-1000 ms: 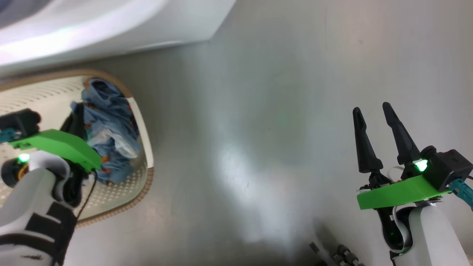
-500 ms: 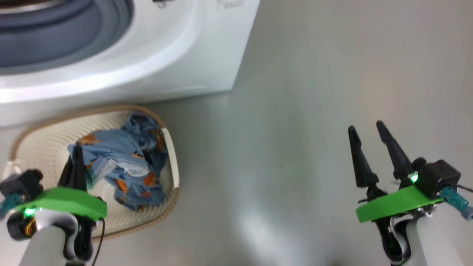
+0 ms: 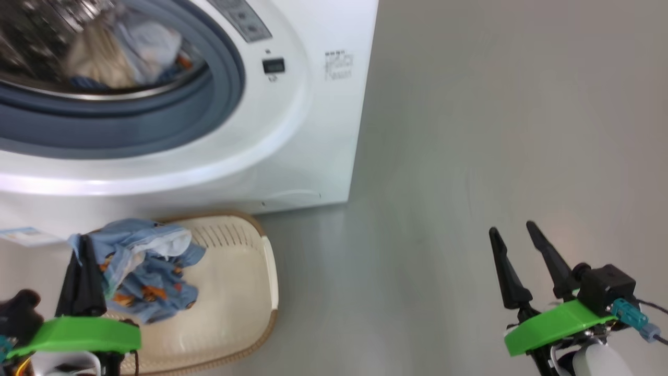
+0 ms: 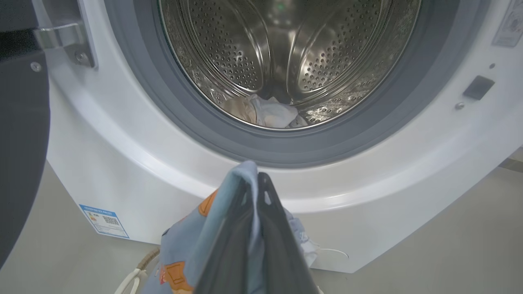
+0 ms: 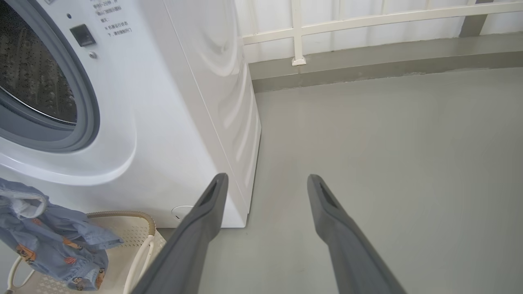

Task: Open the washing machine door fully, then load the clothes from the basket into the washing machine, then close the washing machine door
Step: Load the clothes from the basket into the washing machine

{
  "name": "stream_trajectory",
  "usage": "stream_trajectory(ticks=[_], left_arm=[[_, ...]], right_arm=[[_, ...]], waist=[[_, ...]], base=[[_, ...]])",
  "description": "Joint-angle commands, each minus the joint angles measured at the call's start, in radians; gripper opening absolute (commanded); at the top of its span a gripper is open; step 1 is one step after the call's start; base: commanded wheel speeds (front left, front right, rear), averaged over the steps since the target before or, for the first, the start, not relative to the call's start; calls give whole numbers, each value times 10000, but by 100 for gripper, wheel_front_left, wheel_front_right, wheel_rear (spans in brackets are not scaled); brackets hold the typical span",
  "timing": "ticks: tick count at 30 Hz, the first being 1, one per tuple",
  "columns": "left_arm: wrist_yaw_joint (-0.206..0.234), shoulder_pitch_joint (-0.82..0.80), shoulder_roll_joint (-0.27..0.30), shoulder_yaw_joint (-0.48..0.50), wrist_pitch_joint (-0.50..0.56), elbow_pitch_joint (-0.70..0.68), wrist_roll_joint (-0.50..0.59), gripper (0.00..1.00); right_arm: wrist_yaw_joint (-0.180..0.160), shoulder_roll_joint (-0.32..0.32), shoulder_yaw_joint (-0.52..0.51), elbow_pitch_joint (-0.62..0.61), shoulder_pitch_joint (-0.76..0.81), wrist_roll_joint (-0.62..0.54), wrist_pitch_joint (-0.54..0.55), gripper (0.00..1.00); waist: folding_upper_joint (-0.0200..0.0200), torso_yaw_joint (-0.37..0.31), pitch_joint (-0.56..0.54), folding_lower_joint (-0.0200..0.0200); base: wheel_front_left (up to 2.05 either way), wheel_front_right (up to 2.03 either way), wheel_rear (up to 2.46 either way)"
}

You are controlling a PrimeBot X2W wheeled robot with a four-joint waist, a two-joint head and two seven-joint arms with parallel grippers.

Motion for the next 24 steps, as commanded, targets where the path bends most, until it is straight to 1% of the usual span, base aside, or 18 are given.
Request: stream_trajectory(ticks=[1,11,18,24], left_arm=[[-12,97,180,375,-66,-312,98,0],[-13,968,-163,1139,-66,-2108,968,0],[-13,1585,-286,1349,-66,-2764,1501,0],[-13,2037,-376,1655,-66,-3226,1653,0]], right_arm=[[16,-93,263,-181,128,151,-120,100],[16,-125,306,-36,451,249,-120,100],[16,-239,271,-44,627,231,-80,100],[16,-176,270,-56,752,278,-39,100]], waist=[[-1,227,-792,0],[-1,271,-1759,0],[-1,287,-2244,0],[-1,306,-2543,0]], base=[[0,0,0],[0,0,0],[0,0,0],[0,0,0]])
